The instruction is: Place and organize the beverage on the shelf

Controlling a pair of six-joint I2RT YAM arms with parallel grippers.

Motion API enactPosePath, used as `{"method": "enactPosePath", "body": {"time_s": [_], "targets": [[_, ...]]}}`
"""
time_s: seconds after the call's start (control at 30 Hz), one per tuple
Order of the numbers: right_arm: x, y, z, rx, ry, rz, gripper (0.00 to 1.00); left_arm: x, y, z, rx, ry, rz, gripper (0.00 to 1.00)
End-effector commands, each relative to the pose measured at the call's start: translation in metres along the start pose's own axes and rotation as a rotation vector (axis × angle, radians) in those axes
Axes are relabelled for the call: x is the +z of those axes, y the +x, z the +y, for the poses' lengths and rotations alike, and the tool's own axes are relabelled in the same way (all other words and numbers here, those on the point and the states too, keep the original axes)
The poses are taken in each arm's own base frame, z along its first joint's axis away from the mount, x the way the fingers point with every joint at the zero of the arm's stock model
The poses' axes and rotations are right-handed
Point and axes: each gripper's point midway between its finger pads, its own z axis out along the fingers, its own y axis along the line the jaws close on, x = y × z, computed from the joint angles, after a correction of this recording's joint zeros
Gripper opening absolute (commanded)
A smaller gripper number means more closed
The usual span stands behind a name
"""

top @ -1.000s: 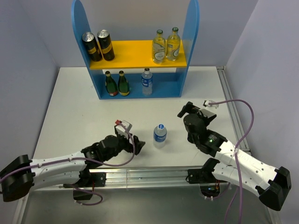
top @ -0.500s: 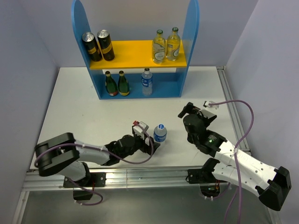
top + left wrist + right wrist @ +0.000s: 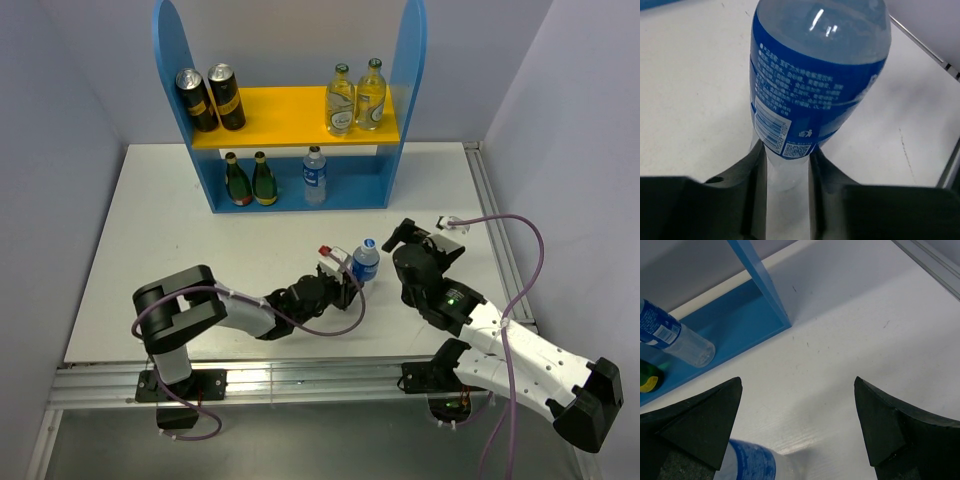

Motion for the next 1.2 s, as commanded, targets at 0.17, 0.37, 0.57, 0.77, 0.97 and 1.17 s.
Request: {"method": "enactPosePath", "body": {"time_s": [0.17,0.37,0.57,0.77,0.97,1.17], "targets": [[0.002,-0.004,-0.002,0.037,0.011,-0.017,1.00,0.030,-0.034,-0.018,0.027,0.022,-0.103,0.97],[0.002,-0.005,-0.002,0.044,0.003,-0.016,1.00,0.029,-0.019,-0.007,0.044,-0.004,-0.094,0.99],[0.002,-0.005,-0.002,0.043,0.001,-0.013,1.00,0.043,-0.019,-0.018,0.089,0.049,-0.113,0.99],[0.003,-0.004,-0.002,0.043,0.001,-0.011,1.00,0.064,-0.027,-0.021,0.104,0.028,-0.158,0.99],[0.003,-0.004,-0.002,0.045,0.001,-0.010,1.00,0.079,-0.042,-0.011,0.113,-0.059,-0.223,0.97],[0.002,-0.011,-0.012,0.088,0.039,-0.038,1.00,0.097,-0.041,-0.005,0.115,-0.111,-0.245,0.00]]}}
